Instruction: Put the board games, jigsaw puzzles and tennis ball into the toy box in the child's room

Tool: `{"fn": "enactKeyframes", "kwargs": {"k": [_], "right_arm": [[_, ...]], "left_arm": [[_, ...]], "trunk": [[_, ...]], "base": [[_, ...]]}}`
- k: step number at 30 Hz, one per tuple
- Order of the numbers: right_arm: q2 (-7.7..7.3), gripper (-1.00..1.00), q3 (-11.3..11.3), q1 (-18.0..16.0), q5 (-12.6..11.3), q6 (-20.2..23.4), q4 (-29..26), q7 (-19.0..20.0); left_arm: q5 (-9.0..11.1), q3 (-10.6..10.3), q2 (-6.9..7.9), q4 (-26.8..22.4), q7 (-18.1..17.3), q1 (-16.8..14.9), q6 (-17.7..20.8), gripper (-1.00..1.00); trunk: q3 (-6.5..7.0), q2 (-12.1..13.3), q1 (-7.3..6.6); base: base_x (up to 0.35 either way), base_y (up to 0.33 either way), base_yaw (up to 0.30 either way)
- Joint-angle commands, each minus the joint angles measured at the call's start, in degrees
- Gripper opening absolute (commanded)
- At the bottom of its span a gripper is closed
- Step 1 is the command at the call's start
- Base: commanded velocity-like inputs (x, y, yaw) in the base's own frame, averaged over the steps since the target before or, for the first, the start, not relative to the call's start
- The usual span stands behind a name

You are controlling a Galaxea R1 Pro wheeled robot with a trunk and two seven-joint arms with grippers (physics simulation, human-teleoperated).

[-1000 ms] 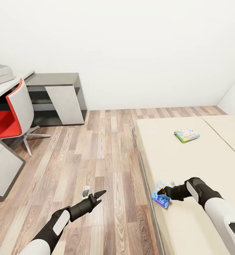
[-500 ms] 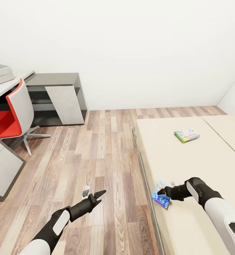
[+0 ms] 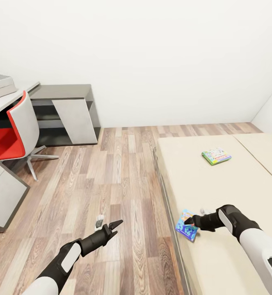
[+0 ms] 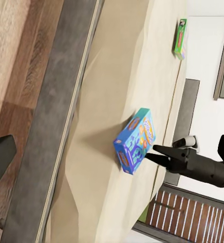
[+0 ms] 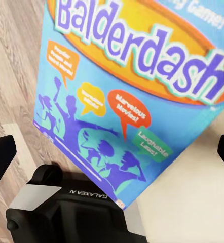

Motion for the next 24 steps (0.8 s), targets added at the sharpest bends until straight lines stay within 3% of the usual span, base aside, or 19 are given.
{"fn": "enactKeyframes", "kwargs": {"k": [1,24], "right_arm": [[-0.03,1.0,0.08,-0.01,-0.52,0.38,-0.06,-0.15],[-6.69,1.0,-1.77,0.11,-2.49,0.5,-7.27,-0.08]], "left_arm": [[0.06,0.28,-0.05,0.01,-0.12,-0.03,0.42,1.0],[-0.04,0.21,-0.08,0.01,0.22,-0.03,0.42,1.0]], "trunk": [[-0.04,-0.02,0.0],[-0.04,-0.02,0.0]], "base": [[0.0,0.0,0.0],[0.0,0.0,0.0]]}}
